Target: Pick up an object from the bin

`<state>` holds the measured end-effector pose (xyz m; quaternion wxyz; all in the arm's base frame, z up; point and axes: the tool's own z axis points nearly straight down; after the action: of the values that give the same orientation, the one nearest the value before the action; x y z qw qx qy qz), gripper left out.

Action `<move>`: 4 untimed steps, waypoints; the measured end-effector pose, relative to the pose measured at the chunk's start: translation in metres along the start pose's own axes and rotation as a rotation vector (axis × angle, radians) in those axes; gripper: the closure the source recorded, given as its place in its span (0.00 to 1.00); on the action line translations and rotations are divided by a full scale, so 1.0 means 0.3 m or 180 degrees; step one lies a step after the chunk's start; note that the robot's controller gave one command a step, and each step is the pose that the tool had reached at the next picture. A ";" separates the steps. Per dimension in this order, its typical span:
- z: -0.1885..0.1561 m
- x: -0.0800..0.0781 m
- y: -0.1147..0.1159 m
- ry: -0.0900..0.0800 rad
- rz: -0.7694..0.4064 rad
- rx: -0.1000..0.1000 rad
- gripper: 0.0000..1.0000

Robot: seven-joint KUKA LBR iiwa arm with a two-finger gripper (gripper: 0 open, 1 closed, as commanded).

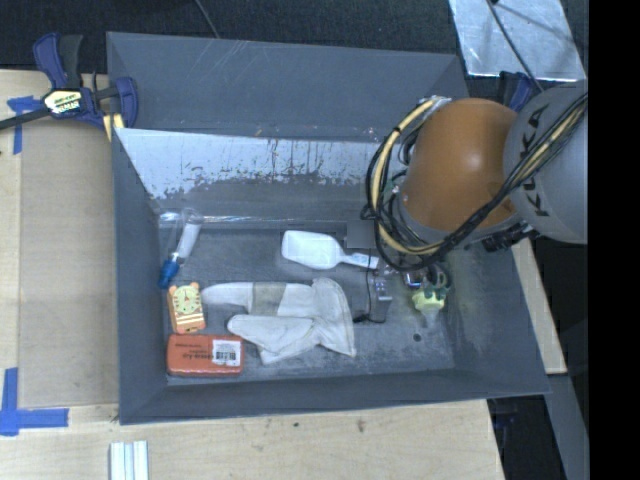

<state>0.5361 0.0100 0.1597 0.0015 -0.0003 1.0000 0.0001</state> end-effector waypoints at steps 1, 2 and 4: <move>0.141 -0.056 0.053 -0.0023 -0.0166 0.0003 0.00; 0.272 -0.086 0.099 0.0009 -0.0199 -0.0001 0.00; 0.285 -0.170 0.122 -0.0031 -0.0858 0.0005 1.00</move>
Offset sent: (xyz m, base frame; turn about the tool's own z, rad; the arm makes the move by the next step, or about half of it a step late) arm 0.0278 0.0326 -0.0857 -0.0600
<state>0.5874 0.0468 0.0743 0.0063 -0.1346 0.9909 -0.0008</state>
